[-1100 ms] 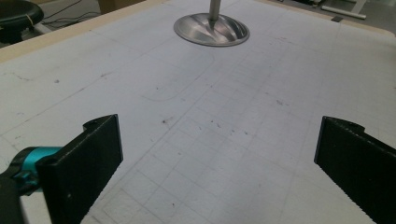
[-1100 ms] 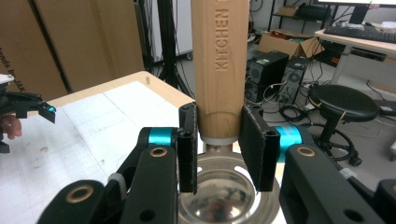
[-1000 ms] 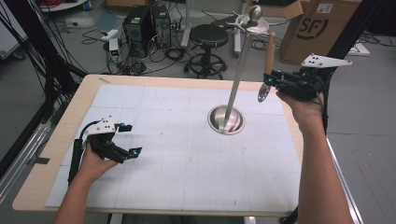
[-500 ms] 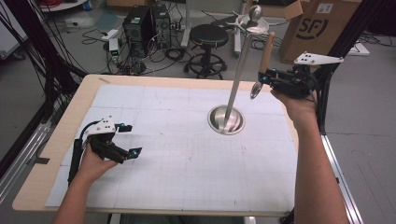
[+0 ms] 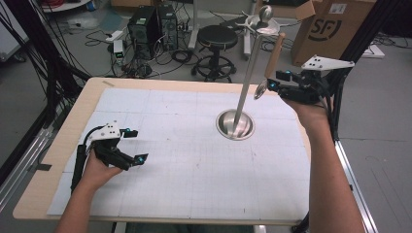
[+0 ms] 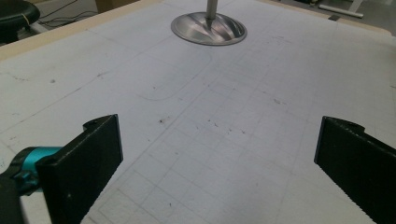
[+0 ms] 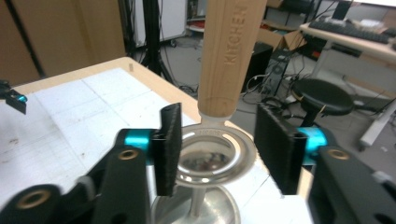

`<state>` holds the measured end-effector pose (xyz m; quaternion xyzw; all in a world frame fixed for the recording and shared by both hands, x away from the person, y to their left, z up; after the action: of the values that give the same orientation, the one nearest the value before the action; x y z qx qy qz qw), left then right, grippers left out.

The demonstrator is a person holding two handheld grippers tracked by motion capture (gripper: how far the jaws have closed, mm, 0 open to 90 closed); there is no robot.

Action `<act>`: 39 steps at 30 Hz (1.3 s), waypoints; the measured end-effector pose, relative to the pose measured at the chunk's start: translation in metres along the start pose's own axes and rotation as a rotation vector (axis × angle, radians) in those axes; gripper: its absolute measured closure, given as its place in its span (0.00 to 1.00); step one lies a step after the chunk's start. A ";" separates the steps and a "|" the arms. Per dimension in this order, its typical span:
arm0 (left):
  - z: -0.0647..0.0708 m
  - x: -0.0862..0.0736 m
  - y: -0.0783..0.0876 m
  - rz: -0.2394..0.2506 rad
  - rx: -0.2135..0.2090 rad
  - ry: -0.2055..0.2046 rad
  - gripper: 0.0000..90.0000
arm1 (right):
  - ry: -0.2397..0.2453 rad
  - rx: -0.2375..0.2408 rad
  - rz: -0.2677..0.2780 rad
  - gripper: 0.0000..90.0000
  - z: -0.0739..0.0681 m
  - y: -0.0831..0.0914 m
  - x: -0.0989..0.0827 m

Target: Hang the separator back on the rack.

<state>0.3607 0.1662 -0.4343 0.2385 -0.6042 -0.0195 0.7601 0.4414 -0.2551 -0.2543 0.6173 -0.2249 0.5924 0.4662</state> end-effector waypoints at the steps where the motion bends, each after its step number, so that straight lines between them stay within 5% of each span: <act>1: 0.000 0.000 0.000 0.000 0.003 -0.002 0.02 | -0.001 0.004 -0.001 0.54 -0.001 0.001 0.000; 13: -0.001 0.001 0.000 0.006 0.002 -0.001 0.02 | 0.066 -0.002 0.034 0.44 -0.013 0.020 0.006; 25: -0.002 0.002 0.002 0.018 0.002 -0.001 0.02 | 0.117 0.065 0.044 0.39 -0.039 0.030 -0.001; 39: -0.001 0.003 0.003 0.024 -0.001 -0.001 0.02 | 0.073 0.129 0.023 0.33 -0.060 0.020 -0.035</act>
<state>0.3619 0.1681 -0.4312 0.2308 -0.6074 -0.0107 0.7601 0.3867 -0.2231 -0.2894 0.6215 -0.1764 0.6330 0.4266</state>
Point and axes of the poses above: each handheld gripper's, and its own axes: y roughly backward along the jaws, x roughly out of its top, z roughly to its right, the point moved 8 cm from there along -y, roughly forward along the jaws, and after that the axes turned 11 degrees about -x, right-handed, at the moved point
